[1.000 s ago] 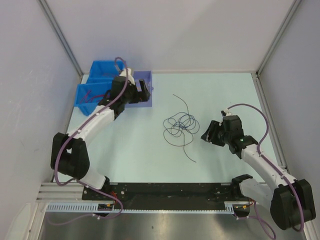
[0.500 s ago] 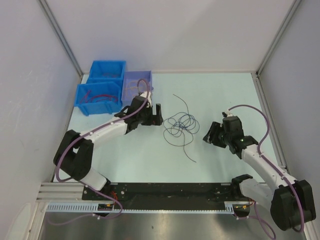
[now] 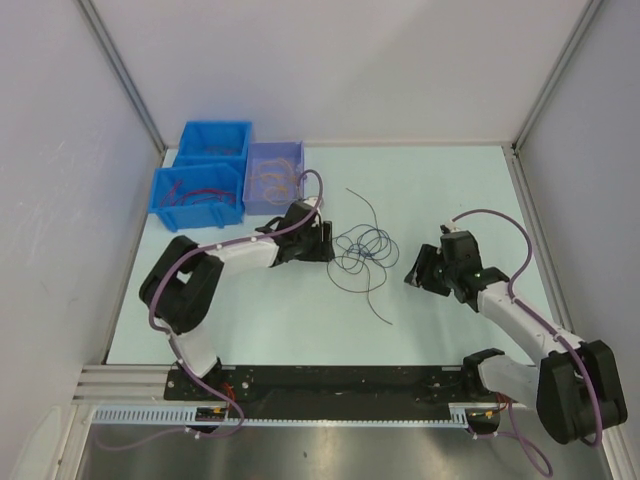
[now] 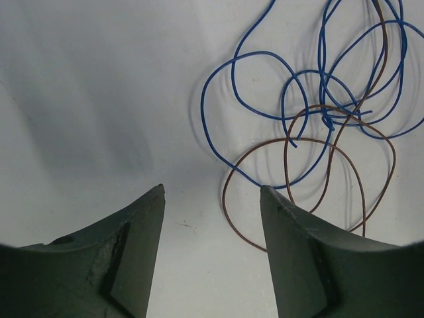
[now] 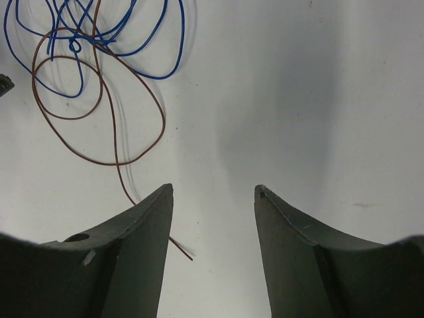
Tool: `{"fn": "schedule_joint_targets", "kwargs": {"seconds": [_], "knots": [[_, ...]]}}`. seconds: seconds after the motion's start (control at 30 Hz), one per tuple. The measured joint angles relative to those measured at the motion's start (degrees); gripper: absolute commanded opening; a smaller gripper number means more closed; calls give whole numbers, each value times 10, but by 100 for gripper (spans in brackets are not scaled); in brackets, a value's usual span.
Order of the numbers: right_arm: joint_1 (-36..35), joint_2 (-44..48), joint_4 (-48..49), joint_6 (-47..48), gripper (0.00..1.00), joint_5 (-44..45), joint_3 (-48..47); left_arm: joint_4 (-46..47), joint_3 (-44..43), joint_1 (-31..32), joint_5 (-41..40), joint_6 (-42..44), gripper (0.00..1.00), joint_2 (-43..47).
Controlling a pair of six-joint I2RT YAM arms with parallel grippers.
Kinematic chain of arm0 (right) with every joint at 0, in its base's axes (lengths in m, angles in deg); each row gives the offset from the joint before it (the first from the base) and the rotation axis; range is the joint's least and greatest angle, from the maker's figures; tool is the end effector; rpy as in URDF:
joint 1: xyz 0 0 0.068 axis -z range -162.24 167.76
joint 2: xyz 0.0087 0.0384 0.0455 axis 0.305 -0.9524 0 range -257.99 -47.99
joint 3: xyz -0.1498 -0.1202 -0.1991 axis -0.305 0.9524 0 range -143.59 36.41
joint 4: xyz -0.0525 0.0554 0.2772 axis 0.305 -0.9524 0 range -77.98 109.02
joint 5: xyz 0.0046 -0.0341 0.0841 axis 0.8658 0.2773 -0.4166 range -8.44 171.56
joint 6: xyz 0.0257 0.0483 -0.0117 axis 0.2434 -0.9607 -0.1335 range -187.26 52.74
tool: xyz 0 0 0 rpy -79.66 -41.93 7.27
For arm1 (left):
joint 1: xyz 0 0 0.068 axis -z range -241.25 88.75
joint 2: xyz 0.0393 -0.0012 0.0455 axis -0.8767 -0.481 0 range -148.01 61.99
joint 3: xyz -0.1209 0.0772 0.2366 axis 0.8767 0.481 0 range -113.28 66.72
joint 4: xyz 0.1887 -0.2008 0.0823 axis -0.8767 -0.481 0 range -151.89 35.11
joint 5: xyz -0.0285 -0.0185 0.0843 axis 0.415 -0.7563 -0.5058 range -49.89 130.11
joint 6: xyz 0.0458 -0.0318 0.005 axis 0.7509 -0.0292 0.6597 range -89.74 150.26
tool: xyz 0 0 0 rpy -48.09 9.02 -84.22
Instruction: Untangle the cables
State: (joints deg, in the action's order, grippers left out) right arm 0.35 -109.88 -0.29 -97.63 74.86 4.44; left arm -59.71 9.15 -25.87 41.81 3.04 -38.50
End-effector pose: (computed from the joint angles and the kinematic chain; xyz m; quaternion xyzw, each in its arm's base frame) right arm 0.2213 0.0741 0.1808 0.0855 0.9321 0.1908 0.2958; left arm 0.3132 -0.2239 0.1519 0.0717 0.9299 -0.1990 0.3008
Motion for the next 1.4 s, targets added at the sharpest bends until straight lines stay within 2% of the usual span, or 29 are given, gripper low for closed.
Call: {"fn": "schedule_joint_targets", "kwargs": {"seconds": [0.4, 0.5, 0.73, 0.8, 0.87, 0.9, 0.97, 1.23, 1.4], "knots": [[0, -42, 33, 0, 57, -3, -1, 9, -33, 3, 2, -4, 51, -37], [0, -49, 41, 0, 57, -3, -1, 9, -40, 3, 2, -4, 43, -45], [0, -64, 56, 0, 57, -9, -1, 11, -51, 5, 2, -5, 32, -70], [0, -67, 60, 0, 57, -11, -2, 12, -54, 5, 2, -8, 25, -73], [0, -71, 63, 0, 57, -13, -3, 12, -58, 5, 1, -9, 22, -77], [0, -73, 65, 0, 57, -13, -3, 12, -60, 5, 0, -9, 11, -80], [0, -75, 68, 0, 57, -14, -3, 12, -64, 5, 0, -11, 0, -84], [0, -76, 67, 1, 57, -17, -18, 11, -72, 8, -5, -8, 0, -85], [0, -65, 57, 9, 59, -25, -55, -13, -97, 22, -5, 21, 0, -45]]}}
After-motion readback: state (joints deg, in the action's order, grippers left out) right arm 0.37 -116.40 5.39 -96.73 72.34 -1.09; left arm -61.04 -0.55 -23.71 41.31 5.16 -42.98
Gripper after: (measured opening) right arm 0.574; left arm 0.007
